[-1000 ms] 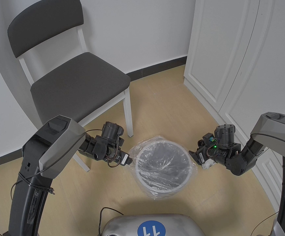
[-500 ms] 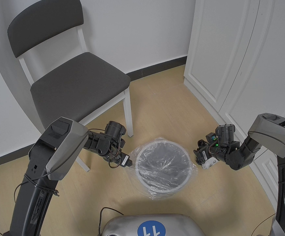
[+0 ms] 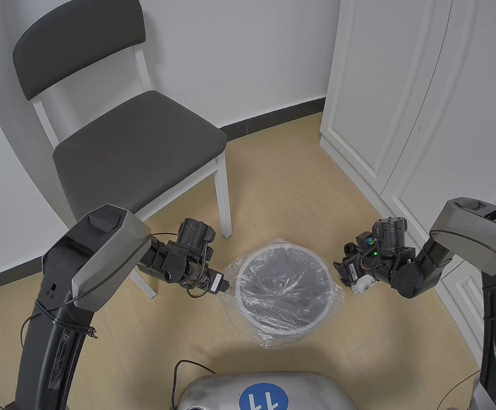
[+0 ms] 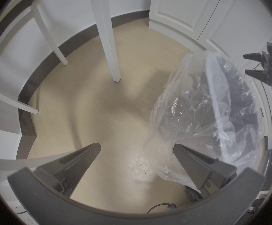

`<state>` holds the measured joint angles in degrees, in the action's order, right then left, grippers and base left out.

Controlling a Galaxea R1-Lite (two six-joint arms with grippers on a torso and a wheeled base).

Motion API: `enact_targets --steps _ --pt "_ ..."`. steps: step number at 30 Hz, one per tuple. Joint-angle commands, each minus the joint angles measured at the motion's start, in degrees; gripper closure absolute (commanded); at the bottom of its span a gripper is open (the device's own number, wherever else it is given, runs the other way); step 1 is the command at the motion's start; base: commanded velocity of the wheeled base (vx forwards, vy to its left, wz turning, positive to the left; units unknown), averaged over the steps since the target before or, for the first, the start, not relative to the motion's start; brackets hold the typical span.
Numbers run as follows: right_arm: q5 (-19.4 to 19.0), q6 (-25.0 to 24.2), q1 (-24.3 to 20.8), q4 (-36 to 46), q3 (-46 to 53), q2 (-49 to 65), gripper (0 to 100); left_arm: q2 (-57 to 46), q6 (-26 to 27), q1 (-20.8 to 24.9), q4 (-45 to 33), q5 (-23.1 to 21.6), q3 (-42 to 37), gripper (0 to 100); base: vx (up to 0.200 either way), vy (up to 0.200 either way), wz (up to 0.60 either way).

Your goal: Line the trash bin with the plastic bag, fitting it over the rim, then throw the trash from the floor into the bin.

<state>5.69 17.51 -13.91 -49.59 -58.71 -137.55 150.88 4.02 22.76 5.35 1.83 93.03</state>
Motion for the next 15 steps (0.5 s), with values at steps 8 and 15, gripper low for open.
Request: enact_targets --steps 8,15 --pt "0.20 -3.09 -10.26 -7.36 9.58 5.62 0 -18.96 -0.95 0.09 23.48 0.19 -27.28 0 0.000 0.000 0.00" --pt "0.11 -3.09 -10.96 -8.24 11.34 7.82 0 -25.29 -1.12 3.08 23.74 0.11 -31.77 0 0.000 0.000 0.00"
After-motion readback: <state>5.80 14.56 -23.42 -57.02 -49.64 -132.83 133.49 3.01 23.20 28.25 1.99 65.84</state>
